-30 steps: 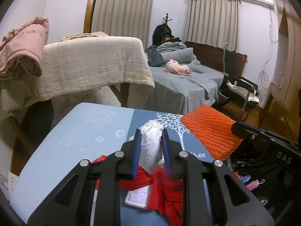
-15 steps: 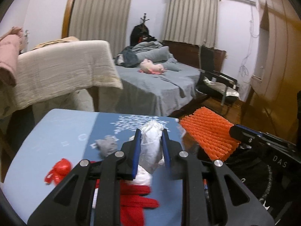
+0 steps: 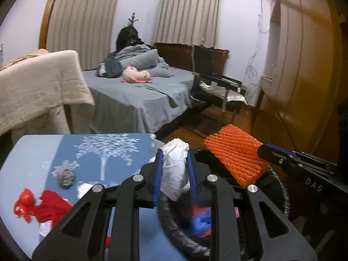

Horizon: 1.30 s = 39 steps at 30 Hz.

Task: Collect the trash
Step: 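Carry the white bag and orange pad over the black bin and open both grippers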

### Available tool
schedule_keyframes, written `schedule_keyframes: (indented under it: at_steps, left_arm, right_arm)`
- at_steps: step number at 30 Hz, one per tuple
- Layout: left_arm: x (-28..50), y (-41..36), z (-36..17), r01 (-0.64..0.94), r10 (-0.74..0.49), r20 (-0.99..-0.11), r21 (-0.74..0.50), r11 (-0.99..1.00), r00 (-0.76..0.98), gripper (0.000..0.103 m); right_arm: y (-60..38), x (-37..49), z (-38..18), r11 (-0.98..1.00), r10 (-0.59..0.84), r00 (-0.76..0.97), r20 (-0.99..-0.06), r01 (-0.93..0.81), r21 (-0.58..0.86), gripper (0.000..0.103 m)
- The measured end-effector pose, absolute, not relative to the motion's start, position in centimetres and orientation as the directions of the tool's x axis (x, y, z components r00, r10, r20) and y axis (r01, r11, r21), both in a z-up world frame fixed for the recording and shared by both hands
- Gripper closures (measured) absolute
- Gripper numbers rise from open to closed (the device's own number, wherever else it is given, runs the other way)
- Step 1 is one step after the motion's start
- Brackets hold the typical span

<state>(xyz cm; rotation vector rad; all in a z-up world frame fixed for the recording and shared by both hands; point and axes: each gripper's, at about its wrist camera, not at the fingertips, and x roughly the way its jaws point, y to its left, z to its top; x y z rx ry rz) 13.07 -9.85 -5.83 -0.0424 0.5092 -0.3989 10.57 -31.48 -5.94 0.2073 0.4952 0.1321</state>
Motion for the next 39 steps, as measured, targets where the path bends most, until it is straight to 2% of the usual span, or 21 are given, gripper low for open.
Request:
schedule_keyframes:
  at_steps: [12, 18, 21, 26, 29, 30, 32, 34, 35, 37, 39]
  left_arm:
    - [14.3, -16.2, -7.7, 0.479, -0.487, -0.498, -0.155, 0.864, 0.717, 0.082]
    - [15.3, -18.3, -8.8, 0.524, -0.522, -0.529, -0.164, 0.836, 0.668, 0.077]
    - [15.5, -18.6, -9.2, 0.528, -0.528, -0.538, -0.172, 0.832, 0.656, 0.064]
    - [15.5, -17.9, -9.0, 0.518, -0.516, -0.526, -0.160, 0.841, 0.676, 0.052]
    - [15.4, -16.8, -8.4, 0.492, -0.497, -0.514, -0.158, 0.856, 0.699, 0.040]
    - [15.4, -16.3, -8.2, 0.483, -0.489, -0.510, -0.155, 0.862, 0.708, 0.034]
    - [15.3, -15.1, -7.9, 0.462, -0.468, -0.500, -0.145, 0.875, 0.729, 0.029]
    - [15.2, -13.7, -7.6, 0.438, -0.443, -0.492, -0.134, 0.889, 0.749, 0.021]
    - [15.1, -13.1, -7.5, 0.426, -0.431, -0.490, -0.129, 0.895, 0.758, 0.019]
    - [15.0, -11.7, -7.1, 0.400, -0.406, -0.483, -0.121, 0.908, 0.776, 0.016]
    - [14.9, -10.3, -6.9, 0.370, -0.377, -0.482, -0.114, 0.922, 0.791, 0.014]
  right_arm:
    - [-37.0, 9.2, -8.2, 0.973, 0.064, 0.863, -0.501, 0.058, 0.224, 0.092]
    - [-38.9, 9.1, -9.7, 0.966, 0.029, 0.845, -0.534, 0.113, 0.231, 0.092]
    - [-39.6, 9.0, -10.2, 0.963, 0.012, 0.838, -0.546, 0.137, 0.231, 0.089]
    - [-40.2, 9.0, -10.7, 0.960, -0.001, 0.829, -0.559, 0.157, 0.231, 0.086]
    - [-40.1, 8.8, -10.6, 0.958, -0.010, 0.833, -0.553, 0.166, 0.232, 0.067]
    - [-40.0, 8.8, -10.4, 0.958, -0.012, 0.835, -0.550, 0.167, 0.232, 0.058]
    - [-39.5, 8.7, -10.2, 0.960, -0.013, 0.841, -0.540, 0.161, 0.229, 0.049]
    - [-39.1, 8.7, -9.9, 0.962, -0.010, 0.845, -0.534, 0.154, 0.226, 0.033]
    - [-38.8, 8.8, -9.7, 0.963, -0.009, 0.848, -0.530, 0.150, 0.225, 0.029]
    - [-37.9, 9.0, -9.4, 0.965, -0.003, 0.852, -0.524, 0.140, 0.222, 0.013]
    - [-36.9, 9.2, -9.1, 0.968, 0.005, 0.855, -0.519, 0.126, 0.216, 0.008]
